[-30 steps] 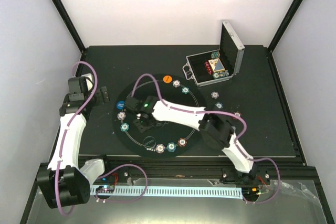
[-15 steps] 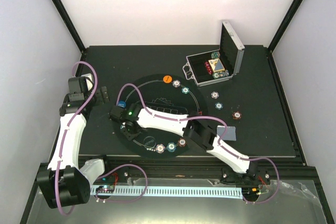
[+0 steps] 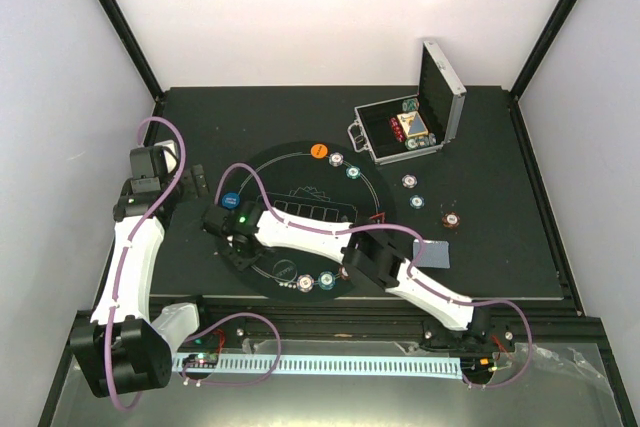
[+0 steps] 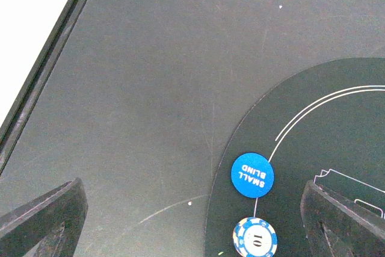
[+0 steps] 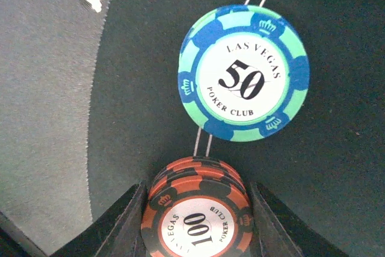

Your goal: Distribute texas hold em gaming equipment

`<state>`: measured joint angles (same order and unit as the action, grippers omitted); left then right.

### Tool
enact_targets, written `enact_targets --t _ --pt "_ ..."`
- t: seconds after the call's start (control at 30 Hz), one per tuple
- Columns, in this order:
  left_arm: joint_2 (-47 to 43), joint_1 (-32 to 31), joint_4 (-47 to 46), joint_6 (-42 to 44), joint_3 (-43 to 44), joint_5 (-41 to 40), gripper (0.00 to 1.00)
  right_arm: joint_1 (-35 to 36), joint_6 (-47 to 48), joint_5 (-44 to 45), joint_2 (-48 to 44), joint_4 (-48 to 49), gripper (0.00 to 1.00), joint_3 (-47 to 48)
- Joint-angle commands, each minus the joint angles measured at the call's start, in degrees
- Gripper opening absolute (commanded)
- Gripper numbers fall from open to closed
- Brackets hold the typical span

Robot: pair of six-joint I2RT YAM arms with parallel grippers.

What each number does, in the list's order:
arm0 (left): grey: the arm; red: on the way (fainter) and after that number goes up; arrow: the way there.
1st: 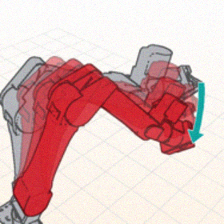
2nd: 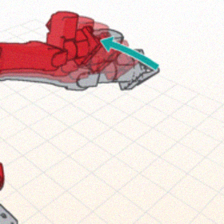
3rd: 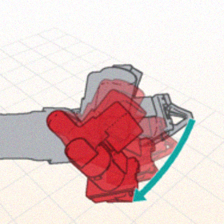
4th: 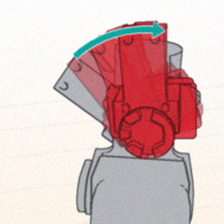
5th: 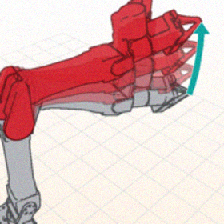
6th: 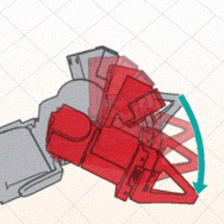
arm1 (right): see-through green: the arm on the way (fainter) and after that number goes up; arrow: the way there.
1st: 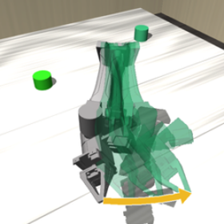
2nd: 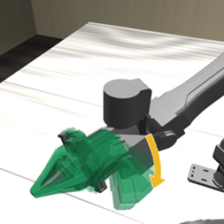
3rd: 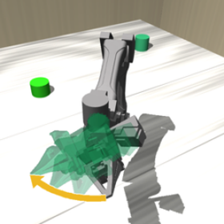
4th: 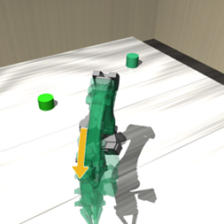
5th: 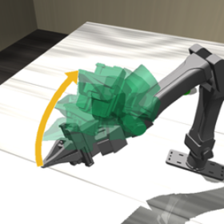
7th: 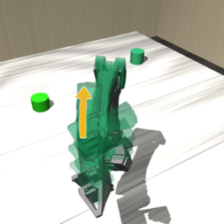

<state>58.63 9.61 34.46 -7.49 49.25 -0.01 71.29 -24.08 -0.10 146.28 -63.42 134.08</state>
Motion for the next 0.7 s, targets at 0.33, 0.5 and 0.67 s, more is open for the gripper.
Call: enact_targets --t 0.33,0.5,0.67 --pt "0.16 -0.36 0.39 0.39 1.64 -0.23 0.99 0.16 1.28 1.59 2.3 -0.79 0.6 1.78" --pt "-0.1 -0.38 0.41 0.39 1.69 -0.02 0.99 0.07 2.23 -0.84 -2.16 2.2 0.7 -2.52" --pt "-0.45 -0.38 0.36 0.41 1.47 0.03 0.99 -0.17 5.37 -0.85 -10.91 5.19 0.77 -8.41"
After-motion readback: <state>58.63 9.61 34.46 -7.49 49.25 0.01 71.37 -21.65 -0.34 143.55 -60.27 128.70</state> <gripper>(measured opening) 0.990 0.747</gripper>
